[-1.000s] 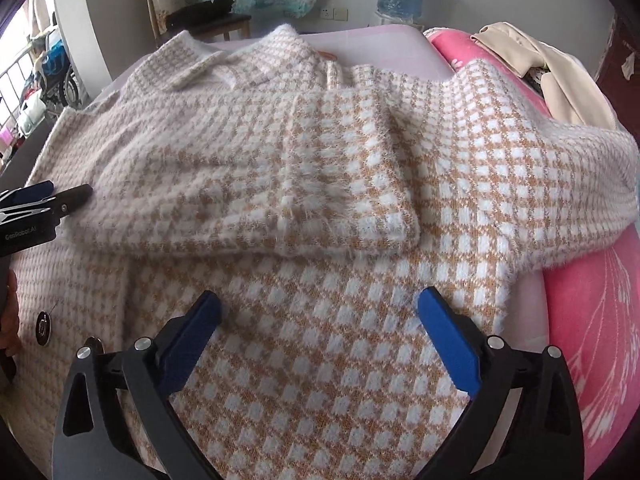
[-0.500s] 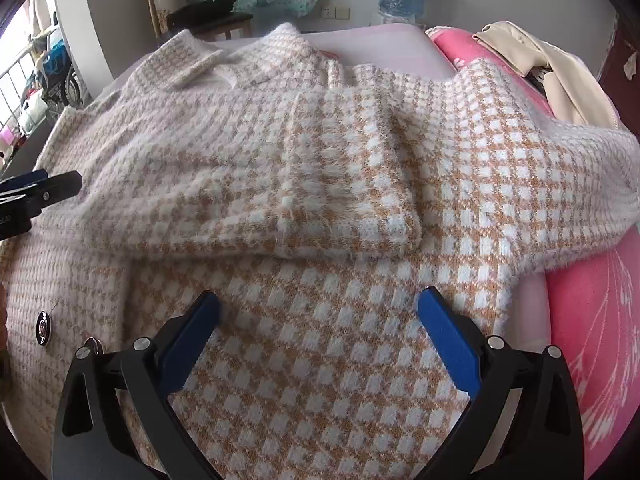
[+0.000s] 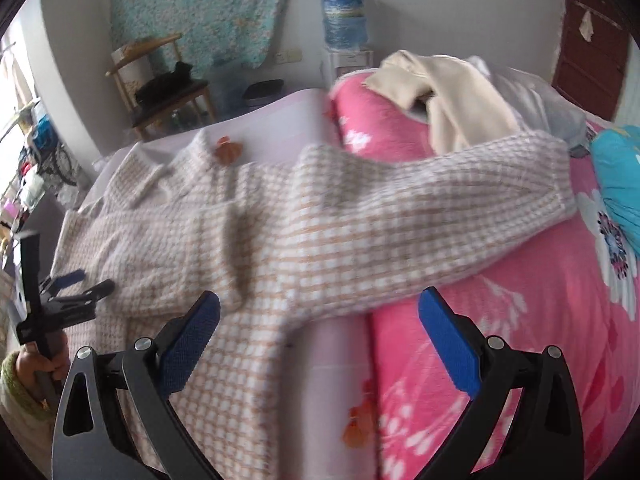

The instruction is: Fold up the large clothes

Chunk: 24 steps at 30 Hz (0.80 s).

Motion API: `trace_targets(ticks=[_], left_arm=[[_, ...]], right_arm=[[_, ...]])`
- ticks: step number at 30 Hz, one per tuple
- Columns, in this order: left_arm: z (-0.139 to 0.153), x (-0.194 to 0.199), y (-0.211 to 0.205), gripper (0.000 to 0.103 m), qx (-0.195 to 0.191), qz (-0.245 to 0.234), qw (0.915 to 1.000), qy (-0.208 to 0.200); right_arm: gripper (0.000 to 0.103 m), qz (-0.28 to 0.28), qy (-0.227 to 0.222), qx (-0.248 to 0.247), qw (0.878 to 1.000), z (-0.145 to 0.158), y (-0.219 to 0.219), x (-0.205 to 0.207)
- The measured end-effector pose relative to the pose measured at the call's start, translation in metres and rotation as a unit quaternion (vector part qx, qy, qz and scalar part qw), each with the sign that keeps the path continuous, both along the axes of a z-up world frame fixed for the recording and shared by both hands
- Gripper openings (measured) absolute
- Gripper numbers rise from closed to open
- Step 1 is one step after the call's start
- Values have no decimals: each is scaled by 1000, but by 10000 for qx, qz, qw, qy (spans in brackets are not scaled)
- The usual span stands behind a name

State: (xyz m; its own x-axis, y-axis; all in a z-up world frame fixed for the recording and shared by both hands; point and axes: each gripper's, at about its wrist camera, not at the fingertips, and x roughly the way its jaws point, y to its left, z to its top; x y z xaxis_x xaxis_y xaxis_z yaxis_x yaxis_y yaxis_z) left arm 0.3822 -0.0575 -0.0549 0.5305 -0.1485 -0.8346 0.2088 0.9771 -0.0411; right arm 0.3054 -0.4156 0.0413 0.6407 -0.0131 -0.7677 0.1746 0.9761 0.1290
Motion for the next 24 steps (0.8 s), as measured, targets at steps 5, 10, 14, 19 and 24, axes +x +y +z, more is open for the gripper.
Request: trace_targets(ticks=[5, 10, 14, 19, 24], left_arm=[[-1, -2, -1, 96, 21, -6, 10000, -40], [-2, -1, -1, 96, 1, -32, 10000, -84], [-2, -3, 0, 96, 11, -54, 9999, -87], [-2, -1, -1, 96, 23, -84, 9999, -65], [-2, 0, -1, 96, 18, -109, 9999, -89]], right_arm=[[97, -889, 98, 941, 9915, -1, -108, 14], [90, -1835, 334, 1663, 9683, -24, -193, 35], [82, -2490, 375, 1802, 9509, -37, -235, 50], [69, -3266, 254, 2141, 9203, -56, -275, 51], [61, -3332, 171, 2219, 9162, -66, -284, 56]])
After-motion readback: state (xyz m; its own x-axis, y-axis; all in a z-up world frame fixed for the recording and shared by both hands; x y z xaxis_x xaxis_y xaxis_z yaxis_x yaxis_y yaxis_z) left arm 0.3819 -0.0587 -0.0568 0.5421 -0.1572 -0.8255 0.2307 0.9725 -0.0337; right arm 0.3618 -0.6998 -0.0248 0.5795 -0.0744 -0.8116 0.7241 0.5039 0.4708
